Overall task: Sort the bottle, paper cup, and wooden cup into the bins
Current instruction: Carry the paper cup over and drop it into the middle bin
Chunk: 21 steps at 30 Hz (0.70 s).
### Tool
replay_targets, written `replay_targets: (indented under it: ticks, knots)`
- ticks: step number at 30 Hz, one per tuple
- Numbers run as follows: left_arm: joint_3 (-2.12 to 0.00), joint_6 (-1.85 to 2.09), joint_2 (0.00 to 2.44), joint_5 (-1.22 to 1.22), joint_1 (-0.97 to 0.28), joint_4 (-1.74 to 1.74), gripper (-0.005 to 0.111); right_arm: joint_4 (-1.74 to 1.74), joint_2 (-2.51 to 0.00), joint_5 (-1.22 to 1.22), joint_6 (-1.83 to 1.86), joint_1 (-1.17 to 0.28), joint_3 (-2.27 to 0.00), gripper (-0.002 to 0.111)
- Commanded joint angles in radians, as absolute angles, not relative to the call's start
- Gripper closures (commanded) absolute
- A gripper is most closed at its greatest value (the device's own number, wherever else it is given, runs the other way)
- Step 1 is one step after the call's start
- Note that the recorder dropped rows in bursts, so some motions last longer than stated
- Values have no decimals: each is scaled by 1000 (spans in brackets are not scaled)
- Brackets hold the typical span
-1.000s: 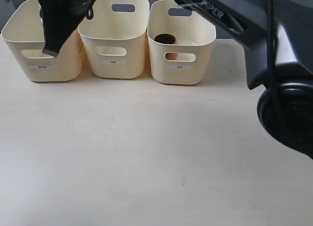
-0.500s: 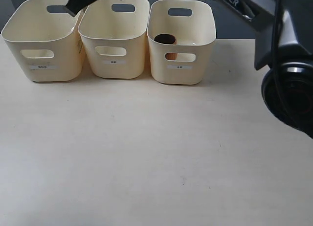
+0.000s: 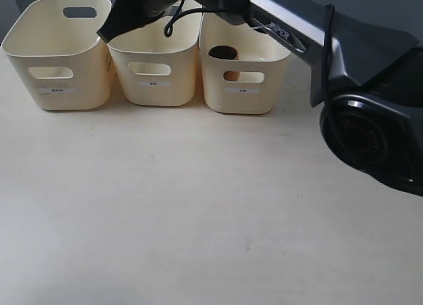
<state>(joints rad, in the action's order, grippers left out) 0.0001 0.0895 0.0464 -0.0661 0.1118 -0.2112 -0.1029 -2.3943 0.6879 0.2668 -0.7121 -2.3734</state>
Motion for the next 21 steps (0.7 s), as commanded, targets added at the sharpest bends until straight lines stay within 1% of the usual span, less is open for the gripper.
replay_targets:
  ticks: [1,7,8,10,12,13,14,17,21]
  knots:
    - [0,87,42,-59,107,-231,107,-147,-2415,656,219,-708,-2379,108]
    - [0,87,42,-68,107,-277,107,-269,-2418,647,110,-707,-2379,108]
    - [0,87,42,-68,107,-251,107,-263,-2418,647,110,-707,-2379,105]
    - [0,89,42,-68,107,-249,107,-263,-2418,644,110,-707,-2379,89]
    - [0,88,42,-75,107,-249,107,-263,-2418,644,108,-707,-2379,64]
    - [0,88,42,-75,107,-249,107,-263,-2418,644,88,-707,-2379,50]
    - [0,88,42,-75,107,-249,107,-268,-2418,641,70,-707,-2379,43]
    - [0,88,42,-75,107,-249,107,-279,-2418,641,68,-707,-2379,46]
    - [0,88,42,-75,107,-249,107,-279,-2418,643,68,-707,-2379,46]
